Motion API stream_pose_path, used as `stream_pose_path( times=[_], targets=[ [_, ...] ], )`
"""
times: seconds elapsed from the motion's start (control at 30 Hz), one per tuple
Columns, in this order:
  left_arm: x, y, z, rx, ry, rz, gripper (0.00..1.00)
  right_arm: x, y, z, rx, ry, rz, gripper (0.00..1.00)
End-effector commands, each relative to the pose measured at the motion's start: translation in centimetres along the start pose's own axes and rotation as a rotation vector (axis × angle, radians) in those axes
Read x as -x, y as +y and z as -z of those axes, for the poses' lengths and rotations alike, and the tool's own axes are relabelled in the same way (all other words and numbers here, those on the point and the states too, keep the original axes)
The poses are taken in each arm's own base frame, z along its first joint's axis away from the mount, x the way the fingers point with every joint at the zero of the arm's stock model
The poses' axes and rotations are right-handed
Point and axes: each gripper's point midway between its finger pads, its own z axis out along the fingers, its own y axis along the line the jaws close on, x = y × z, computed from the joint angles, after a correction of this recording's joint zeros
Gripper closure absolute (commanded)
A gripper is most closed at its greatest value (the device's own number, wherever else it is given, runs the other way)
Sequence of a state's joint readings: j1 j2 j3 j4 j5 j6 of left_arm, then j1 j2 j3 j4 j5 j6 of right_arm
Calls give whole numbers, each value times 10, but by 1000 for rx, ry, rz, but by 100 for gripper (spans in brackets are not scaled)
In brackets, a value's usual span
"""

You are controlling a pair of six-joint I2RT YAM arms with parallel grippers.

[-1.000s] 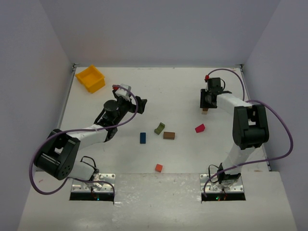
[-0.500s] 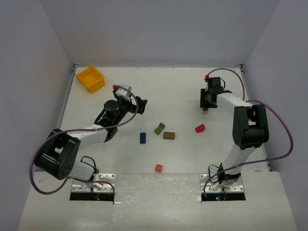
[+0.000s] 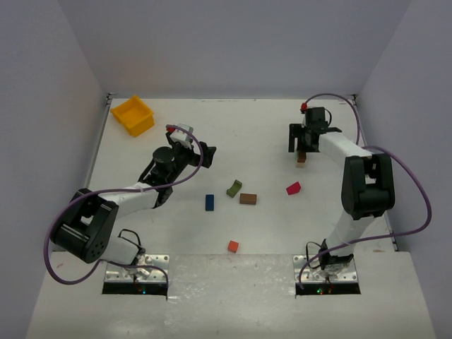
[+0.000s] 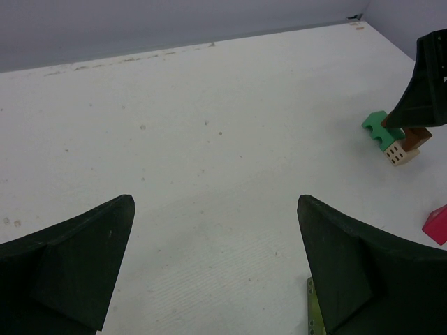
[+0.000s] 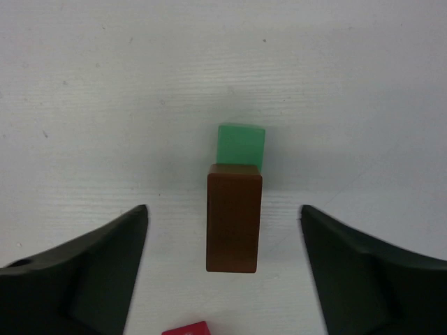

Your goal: Build the wood block tower

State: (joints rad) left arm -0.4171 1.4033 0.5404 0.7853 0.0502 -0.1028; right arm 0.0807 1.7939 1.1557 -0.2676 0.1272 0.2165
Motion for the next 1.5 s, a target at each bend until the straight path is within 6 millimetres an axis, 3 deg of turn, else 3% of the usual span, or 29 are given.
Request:
stream_pose_path(
  times=[0.0, 0.17, 0.27, 0.3, 0.37, 0.5, 0.53, 0.77, 1.1, 1.33, 1.47],
  targets=[
    [31, -4, -2, -23, -87, 3, 0, 57, 6, 37, 13, -166, 25, 1],
    [38, 0, 3, 7, -98, 9, 0, 73, 16, 67, 43, -229, 49, 1],
    [50, 11, 10, 82, -125, 16, 0, 76, 35, 96, 84, -275, 65, 1],
    [48, 14, 10, 96, -116, 17, 0, 69, 33, 95, 69, -255, 49, 1],
    [60, 14, 17, 117, -130, 49, 0, 64, 44, 119, 52, -286, 52, 1],
    [68, 13, 27, 133, -132, 108, 0, 18, 85, 134, 117, -301, 129, 1],
    [66, 13, 29, 137, -117, 121, 0, 15, 93, 137, 147, -324, 133, 1],
    [70, 6, 45, 121, -107, 184, 0, -34, 136, 154, 412, -361, 282, 1],
    [72, 3, 51, 115, -100, 217, 0, -52, 157, 160, 500, -333, 343, 1],
    [67, 5, 50, 124, -85, 219, 0, -61, 201, 162, 531, -298, 433, 1],
    [66, 11, 52, 158, -95, 222, 0, -70, 223, 150, 544, -247, 512, 1]
  ],
)
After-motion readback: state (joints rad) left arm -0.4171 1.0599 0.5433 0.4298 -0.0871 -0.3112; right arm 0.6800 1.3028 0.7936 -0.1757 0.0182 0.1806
